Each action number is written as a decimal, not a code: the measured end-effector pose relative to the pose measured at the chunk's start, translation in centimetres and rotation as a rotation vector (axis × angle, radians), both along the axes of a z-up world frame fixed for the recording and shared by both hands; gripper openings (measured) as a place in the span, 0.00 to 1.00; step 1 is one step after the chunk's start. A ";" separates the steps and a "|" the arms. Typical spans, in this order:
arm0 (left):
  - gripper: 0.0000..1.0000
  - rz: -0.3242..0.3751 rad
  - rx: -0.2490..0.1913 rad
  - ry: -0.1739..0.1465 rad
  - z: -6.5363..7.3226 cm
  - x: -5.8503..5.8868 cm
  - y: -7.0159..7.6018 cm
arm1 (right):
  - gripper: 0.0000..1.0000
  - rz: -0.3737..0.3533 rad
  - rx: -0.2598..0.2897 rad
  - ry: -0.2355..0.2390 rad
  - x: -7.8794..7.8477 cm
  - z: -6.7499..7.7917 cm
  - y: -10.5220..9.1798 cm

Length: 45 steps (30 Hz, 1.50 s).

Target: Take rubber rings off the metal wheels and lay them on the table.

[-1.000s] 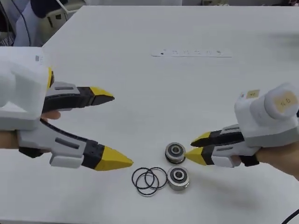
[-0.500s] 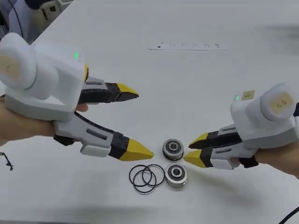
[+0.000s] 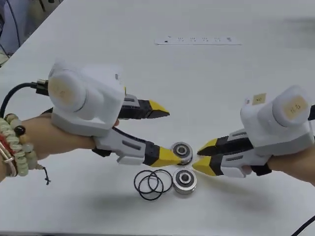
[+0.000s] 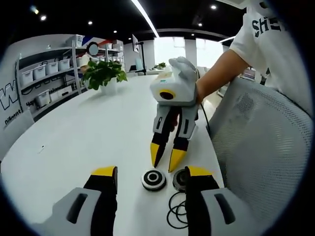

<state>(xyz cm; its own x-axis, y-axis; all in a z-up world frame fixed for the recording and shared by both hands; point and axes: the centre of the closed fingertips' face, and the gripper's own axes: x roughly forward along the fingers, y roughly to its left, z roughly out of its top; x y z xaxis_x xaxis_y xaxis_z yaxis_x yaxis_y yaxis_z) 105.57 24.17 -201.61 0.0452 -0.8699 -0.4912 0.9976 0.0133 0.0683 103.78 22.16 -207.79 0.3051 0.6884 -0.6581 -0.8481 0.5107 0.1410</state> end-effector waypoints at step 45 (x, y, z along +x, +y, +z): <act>0.08 -0.015 0.042 0.031 -4.0 -0.2 -1.1 | 0.13 0.014 0.029 -0.021 1.0 -0.3 0.8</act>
<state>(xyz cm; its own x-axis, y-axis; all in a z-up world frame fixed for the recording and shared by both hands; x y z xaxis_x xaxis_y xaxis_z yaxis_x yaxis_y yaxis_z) 105.33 23.08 -205.65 0.0165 -0.8487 -0.5286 0.9993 -0.0041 0.0377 104.82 22.99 -208.11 0.3086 0.7115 -0.6313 -0.8582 0.4945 0.1377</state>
